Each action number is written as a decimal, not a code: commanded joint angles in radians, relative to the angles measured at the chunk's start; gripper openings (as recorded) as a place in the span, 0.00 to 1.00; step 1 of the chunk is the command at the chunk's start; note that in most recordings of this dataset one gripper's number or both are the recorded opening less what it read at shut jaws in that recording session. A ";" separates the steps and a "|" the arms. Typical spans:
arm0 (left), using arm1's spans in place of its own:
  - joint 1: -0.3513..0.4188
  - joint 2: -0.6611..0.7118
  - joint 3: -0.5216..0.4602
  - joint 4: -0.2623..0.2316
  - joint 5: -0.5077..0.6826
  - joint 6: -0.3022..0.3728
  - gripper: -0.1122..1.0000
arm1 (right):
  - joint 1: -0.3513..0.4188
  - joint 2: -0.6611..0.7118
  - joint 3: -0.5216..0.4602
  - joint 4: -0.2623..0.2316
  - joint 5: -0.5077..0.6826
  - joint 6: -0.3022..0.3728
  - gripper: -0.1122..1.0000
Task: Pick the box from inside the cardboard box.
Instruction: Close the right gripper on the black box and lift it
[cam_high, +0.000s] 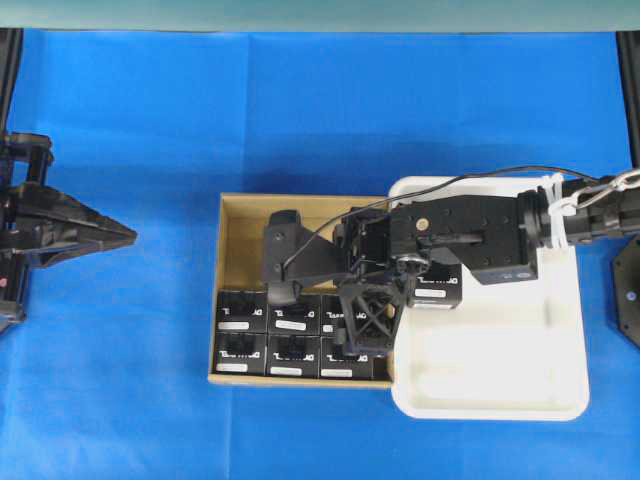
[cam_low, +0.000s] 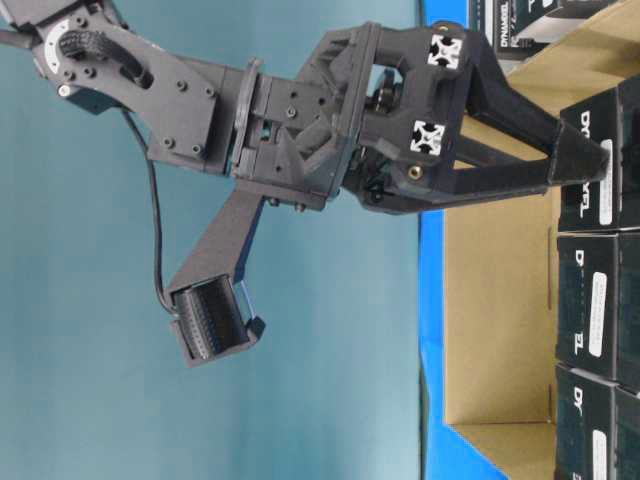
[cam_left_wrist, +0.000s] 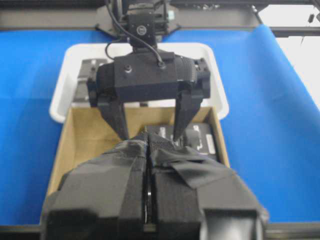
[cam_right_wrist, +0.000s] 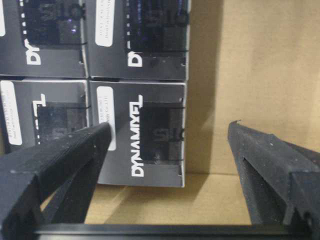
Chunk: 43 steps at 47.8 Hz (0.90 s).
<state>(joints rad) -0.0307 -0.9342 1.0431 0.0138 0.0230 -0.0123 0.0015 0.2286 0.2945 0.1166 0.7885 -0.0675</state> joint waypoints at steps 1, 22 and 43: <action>-0.002 0.005 -0.029 0.003 -0.008 0.000 0.08 | -0.023 0.005 0.018 -0.005 -0.003 -0.002 0.98; 0.014 0.008 -0.029 0.003 -0.003 0.000 0.08 | -0.100 0.002 0.017 -0.046 -0.002 -0.058 0.98; 0.015 0.012 -0.029 0.003 -0.005 0.000 0.08 | -0.100 -0.017 0.002 0.006 0.003 -0.069 0.98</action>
<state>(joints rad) -0.0169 -0.9311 1.0431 0.0153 0.0245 -0.0107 -0.1028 0.2163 0.3007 0.1120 0.7869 -0.1350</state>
